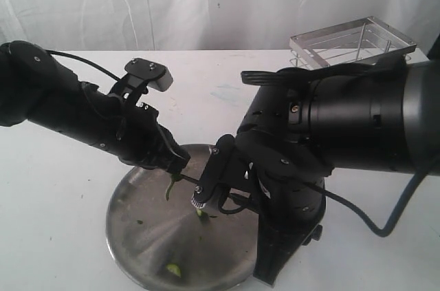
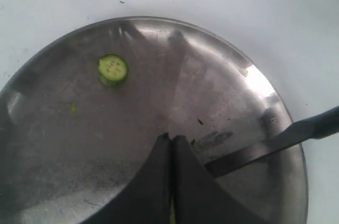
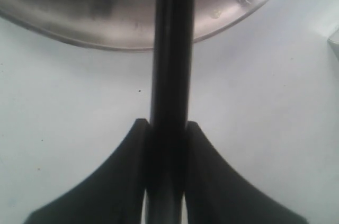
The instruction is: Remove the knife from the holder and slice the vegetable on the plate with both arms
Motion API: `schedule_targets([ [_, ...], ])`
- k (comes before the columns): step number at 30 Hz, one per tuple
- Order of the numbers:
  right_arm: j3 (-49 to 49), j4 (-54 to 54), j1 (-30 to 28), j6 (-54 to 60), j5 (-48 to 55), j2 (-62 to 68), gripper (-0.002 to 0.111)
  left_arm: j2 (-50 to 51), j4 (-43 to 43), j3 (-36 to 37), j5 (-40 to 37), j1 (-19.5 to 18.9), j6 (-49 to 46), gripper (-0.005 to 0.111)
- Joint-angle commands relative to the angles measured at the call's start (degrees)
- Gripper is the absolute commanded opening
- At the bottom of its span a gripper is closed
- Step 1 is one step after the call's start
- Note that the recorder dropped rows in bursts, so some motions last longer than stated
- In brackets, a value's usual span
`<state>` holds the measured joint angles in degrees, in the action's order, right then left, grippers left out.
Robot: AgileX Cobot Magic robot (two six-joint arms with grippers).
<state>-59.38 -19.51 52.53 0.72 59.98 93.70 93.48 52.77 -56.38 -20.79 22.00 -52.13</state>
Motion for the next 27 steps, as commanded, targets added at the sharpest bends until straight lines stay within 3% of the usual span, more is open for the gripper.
schedule_targets([
  [1,0.08,-0.54,0.08,-0.72,0.12,-0.24,0.0,0.24,0.74,0.32,0.07,0.43,-0.66,0.0],
  [27,0.08,-1.04,-0.03,-1.14,-0.09,-0.24,0.0,-0.14,-0.13,0.32,-5.04,0.43,-0.55,0.0],
])
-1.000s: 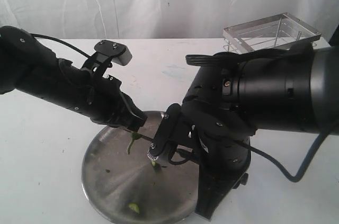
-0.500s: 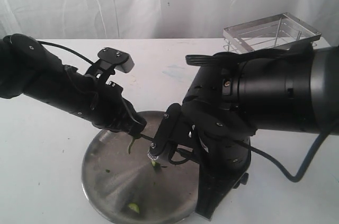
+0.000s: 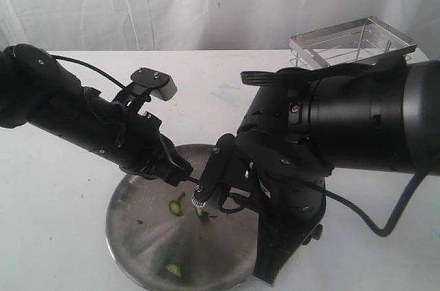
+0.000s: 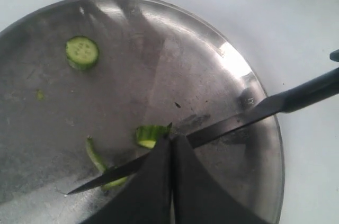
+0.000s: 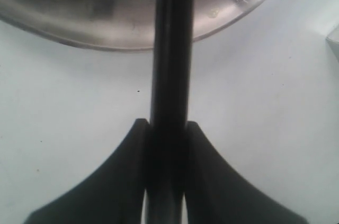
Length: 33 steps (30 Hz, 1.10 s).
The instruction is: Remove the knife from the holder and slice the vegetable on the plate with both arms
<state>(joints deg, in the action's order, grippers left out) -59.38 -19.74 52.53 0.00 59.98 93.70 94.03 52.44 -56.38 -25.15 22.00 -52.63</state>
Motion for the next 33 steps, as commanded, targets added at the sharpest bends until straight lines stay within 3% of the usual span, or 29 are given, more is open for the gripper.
schedule_targets([
  [1,0.08,-0.81,-0.03,-0.42,-0.4,-0.24,0.0,-1.13,0.2,0.32,-0.07,0.43,-0.06,0.0],
  [10,0.08,1.05,-2.15,-3.26,-4.89,-0.24,0.0,-10.84,-3.44,0.32,6.77,-1.58,2.67,0.0],
  [13,-0.46,7.26,-6.63,-3.68,-7.86,0.59,0.0,-13.86,-12.94,2.39,13.13,-5.06,14.39,0.0],
  [17,-2.23,24.02,-13.39,5.16,-7.85,2.17,0.0,-15.72,-23.05,8.71,17.43,-15.38,27.97,0.0],
  [20,-3.9,36.91,-16.64,11.57,-8.09,4.13,0.0,-15.71,-23.05,13.54,18.74,-22.77,35.63,0.0],
  [23,-5.85,44.74,-18.77,14.19,-8.1,7.25,0.0,-15.85,-22.94,18.43,21.9,-27.36,43.32,0.0],
  [26,-6.89,45.55,-19.13,13.94,-9.55,10.6,0.0,-17.0,-22.94,22.89,26.48,-27.18,45.71,0.0],
  [33,-6.98,45.26,-19.38,12.77,-13.24,15.88,0.0,-20.25,-23.96,24.63,30.67,-21.8,46.21,0.0],
])
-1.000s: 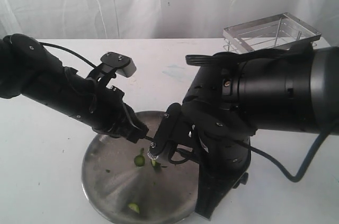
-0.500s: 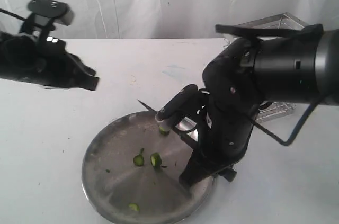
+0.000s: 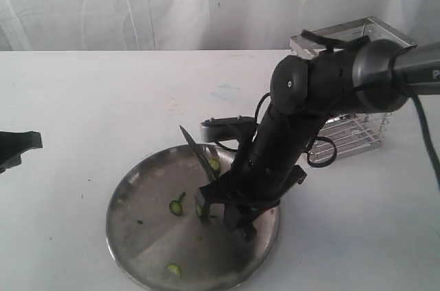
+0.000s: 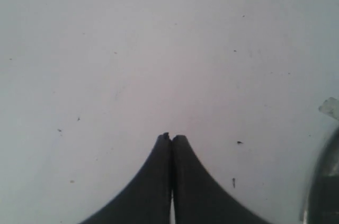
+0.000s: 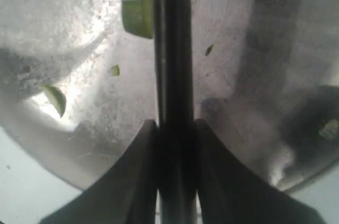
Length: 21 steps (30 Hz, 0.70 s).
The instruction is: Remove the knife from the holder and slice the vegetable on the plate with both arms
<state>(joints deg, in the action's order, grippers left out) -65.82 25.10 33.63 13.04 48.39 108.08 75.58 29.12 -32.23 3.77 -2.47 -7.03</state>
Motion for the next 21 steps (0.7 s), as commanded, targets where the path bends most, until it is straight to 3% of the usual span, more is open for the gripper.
schedule_targets([
  [1,-0.53,0.43,-0.48,-0.33,-1.65,2.13,0.0,-2.21,-1.35,0.48,2.0,3.37,0.62,0.0],
  [5,-0.53,0.43,-0.48,-0.33,-1.73,3.39,0.007,-2.42,-2.96,0.48,2.64,5.49,0.62,0.0],
  [13,-0.66,0.42,-0.48,-0.33,-2.36,3.64,0.034,-2.42,-3.22,0.48,2.64,6.03,0.73,0.0],
  [21,-2.3,0.42,-0.48,-0.33,3.56,1.33,0.036,-2.42,-3.22,0.48,1.66,6.03,0.94,0.0],
])
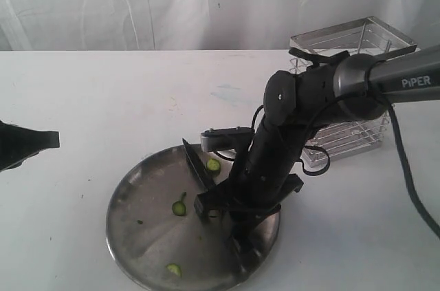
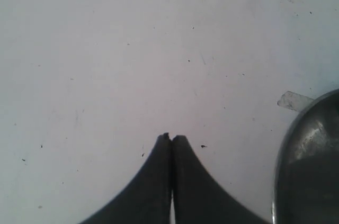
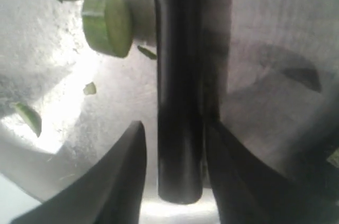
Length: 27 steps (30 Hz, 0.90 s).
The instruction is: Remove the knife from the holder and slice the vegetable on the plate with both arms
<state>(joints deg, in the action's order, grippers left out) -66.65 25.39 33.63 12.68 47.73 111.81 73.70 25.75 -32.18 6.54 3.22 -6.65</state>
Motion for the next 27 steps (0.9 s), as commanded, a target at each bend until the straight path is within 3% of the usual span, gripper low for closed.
schedule_targets([
  [1,-2.25,0.01,-0.48,0.03,5.69,-3.6,0.036,-0.57,0.14,0.43,-1.11,0.33,0.82,0.0],
  [4,-4.95,-2.82,-0.73,-0.23,7.83,-7.68,0.032,-1.36,0.14,0.43,-1.41,1.19,1.03,0.0],
  [8,-6.04,-5.37,-3.1,-3.71,6.43,-15.16,0.0,-4.38,-0.11,2.97,-3.01,4.51,-1.44,0.0],
  [13,-6.04,-5.78,-10.38,0.03,5.54,-24.72,0.0,-10.16,-0.11,13.16,2.49,7.11,-0.58,0.0],
  [20,0.04,-10.18,-29.1,-3.95,-0.84,-37.42,0.0,-22.25,-0.11,25.54,5.77,7.23,2.44,0.0],
  [23,7.73,-17.11,-32.56,-9.47,-8.55,-45.13,0.0,-28.39,-0.11,28.34,5.8,7.23,2.44,0.0],
  [27,22.55,-20.26,-31.81,-13.27,-24.04,-60.19,0.0,-34.87,-0.11,29.55,5.64,7.23,2.33,0.0],
])
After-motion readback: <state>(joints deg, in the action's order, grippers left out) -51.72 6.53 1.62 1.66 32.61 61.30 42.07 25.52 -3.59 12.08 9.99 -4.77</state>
